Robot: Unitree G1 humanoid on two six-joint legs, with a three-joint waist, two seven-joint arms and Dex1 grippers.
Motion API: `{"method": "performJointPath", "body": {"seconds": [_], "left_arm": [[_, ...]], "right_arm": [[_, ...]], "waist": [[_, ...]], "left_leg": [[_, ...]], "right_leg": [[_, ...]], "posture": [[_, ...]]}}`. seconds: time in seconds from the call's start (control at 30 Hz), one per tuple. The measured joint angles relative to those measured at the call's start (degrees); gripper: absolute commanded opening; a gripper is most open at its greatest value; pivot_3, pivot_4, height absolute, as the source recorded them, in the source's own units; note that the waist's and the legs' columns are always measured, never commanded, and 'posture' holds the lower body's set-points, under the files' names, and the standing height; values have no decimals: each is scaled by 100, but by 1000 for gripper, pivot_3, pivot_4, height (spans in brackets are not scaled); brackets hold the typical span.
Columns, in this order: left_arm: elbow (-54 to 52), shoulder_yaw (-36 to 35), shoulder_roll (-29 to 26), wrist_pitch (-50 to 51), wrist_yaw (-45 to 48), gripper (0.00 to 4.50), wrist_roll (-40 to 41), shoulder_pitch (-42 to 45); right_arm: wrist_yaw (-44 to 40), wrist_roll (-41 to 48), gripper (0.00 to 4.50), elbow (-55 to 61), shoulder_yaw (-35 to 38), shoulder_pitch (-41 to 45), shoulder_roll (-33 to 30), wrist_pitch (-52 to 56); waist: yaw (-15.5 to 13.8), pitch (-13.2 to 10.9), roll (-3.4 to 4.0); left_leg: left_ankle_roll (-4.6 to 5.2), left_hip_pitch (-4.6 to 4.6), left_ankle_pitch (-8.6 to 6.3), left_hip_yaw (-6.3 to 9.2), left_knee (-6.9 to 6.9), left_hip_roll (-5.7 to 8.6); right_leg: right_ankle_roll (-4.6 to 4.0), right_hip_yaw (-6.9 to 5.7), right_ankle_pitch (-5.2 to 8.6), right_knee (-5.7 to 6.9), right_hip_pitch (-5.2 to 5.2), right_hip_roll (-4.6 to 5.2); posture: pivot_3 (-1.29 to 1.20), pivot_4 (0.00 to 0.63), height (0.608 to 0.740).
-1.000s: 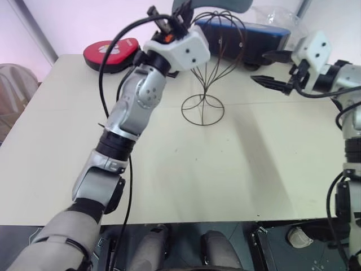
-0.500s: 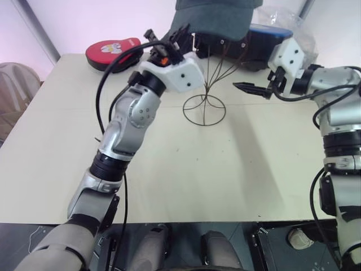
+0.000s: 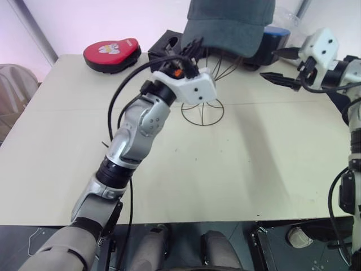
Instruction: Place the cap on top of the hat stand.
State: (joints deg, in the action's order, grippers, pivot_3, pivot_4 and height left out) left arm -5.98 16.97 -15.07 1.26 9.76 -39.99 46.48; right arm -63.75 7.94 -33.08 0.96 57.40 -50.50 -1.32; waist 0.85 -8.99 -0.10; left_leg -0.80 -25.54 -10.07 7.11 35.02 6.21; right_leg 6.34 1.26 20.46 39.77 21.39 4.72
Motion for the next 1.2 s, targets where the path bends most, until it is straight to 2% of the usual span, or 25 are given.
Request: {"method": "performJointPath", "body": {"seconds": [0.37, 0.83, 1.2], "left_arm": [[-304, 3, 60, 401, -118, 76, -560, -263], [-484, 201, 238, 471, -73, 76, -664, -778], [-492, 231, 368, 472, 27, 76, -648, -793]], "right_arm": [[-116, -32, 3068, -101, -34, 148, 67, -29], [-266, -91, 3068, -229, -66, 278, 138, -30], [-302, -103, 3068, -231, -66, 279, 152, -30]], "waist": [[-13, 0, 0], [-14, 0, 0], [-24, 0, 0]], "left_leg": [[0, 0, 0, 0, 1, 1], [0, 1, 0, -1, 2, 1], [2, 1, -2, 0, 3, 2]], "right_leg": [[0, 0, 0, 0, 0, 0], [0, 0, 0, 0, -1, 2], [0, -1, 0, 0, -4, 4]], "posture": [[0, 150, 740], [0, 150, 740], [0, 150, 740]]}}
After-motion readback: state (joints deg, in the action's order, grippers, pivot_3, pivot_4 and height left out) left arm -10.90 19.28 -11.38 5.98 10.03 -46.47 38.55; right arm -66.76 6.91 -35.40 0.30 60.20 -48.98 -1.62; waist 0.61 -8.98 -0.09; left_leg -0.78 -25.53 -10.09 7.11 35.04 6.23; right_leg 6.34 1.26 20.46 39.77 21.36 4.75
